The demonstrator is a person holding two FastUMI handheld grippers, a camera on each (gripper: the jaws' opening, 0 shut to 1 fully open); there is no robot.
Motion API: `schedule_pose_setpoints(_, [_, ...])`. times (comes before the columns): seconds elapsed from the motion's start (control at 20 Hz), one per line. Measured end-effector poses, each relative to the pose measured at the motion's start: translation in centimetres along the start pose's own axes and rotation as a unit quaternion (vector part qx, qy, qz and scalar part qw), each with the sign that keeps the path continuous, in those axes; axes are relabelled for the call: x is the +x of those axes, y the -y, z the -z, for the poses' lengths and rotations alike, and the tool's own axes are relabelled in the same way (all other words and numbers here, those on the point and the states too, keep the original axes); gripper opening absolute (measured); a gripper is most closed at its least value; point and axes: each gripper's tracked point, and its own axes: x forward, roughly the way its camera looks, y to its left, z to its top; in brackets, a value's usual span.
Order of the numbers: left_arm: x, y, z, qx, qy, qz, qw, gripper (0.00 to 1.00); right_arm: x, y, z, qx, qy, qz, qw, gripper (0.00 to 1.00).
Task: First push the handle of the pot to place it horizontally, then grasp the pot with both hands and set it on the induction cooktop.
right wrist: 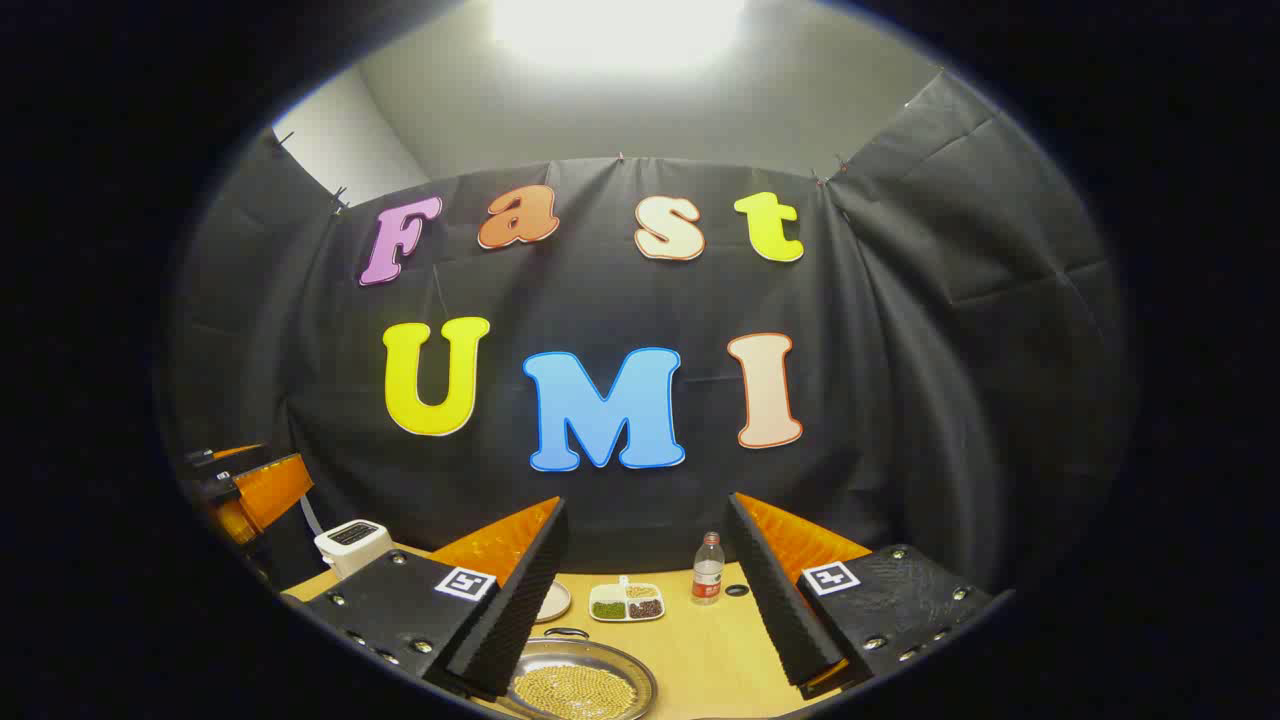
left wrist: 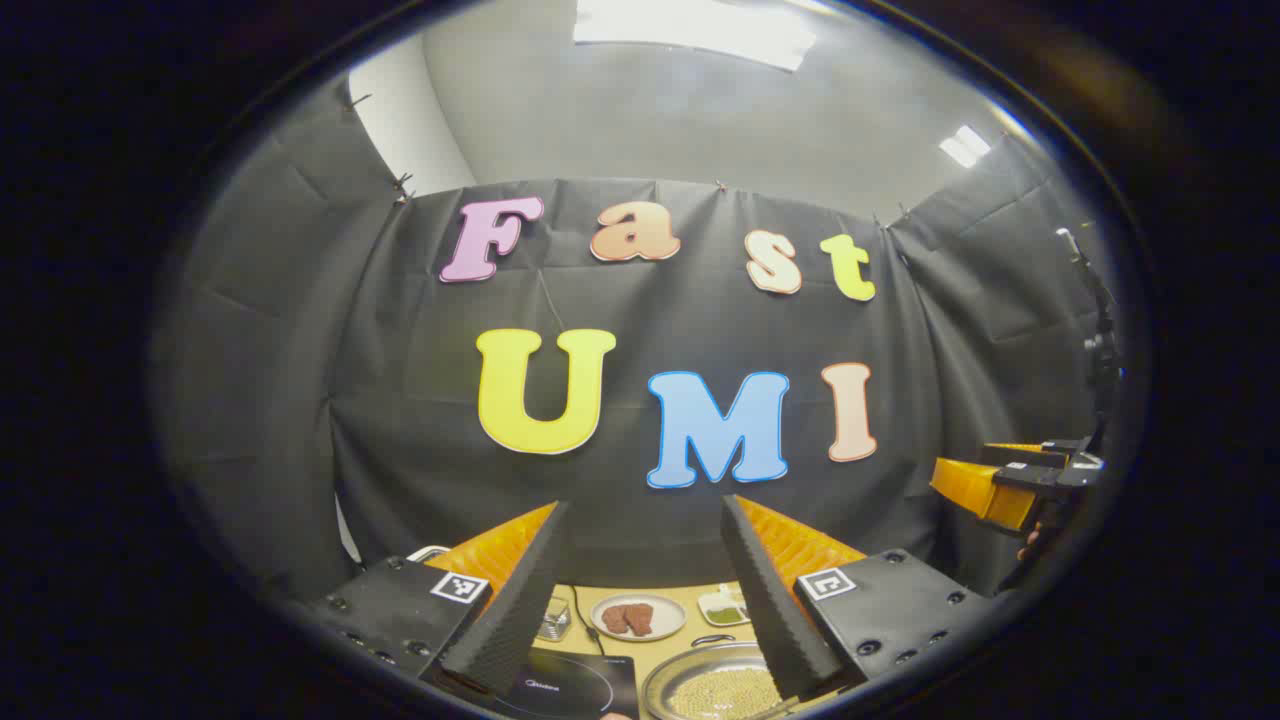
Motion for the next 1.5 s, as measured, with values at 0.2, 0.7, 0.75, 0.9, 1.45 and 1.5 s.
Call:
schedule_pose_setpoints(0.2, [0.0, 1.2, 0.2, 0.002, -0.008, -0.004, 1.000, 0.95, -0.3, 0.6, -0.4, -0.007, 0.006, -0.001, 1.000, 0.96])
schedule_pose_setpoints(0.7, [0.2, 1.5, -0.2, 0.001, -0.010, 0.021, 1.000, 0.94, -0.9, 0.3, -0.4, 0.020, -0.005, 0.014, 1.000, 0.96])
schedule_pose_setpoints(0.75, [0.1, 1.5, -0.4, 0.001, -0.008, 0.024, 1.000, 0.99, -0.9, 0.2, -0.5, 0.021, -0.004, 0.015, 1.000, 0.96])
schedule_pose_setpoints(0.9, [0.0, 1.3, -0.4, 0.004, -0.008, 0.026, 1.000, 0.97, -0.7, 0.2, -0.6, 0.020, -0.005, 0.017, 1.000, 0.96])
schedule_pose_setpoints(1.45, [-0.4, 0.0, 0.8, 0.008, -0.021, 0.017, 1.000, 0.97, -0.2, -0.9, 4.8, 0.021, -0.078, -0.001, 0.997, 0.78])
schedule_pose_setpoints(1.5, [-0.4, -0.2, 1.2, 0.009, -0.024, 0.016, 1.000, 0.97, -0.4, -0.8, 5.5, 0.023, -0.089, 0.001, 0.996, 0.73])
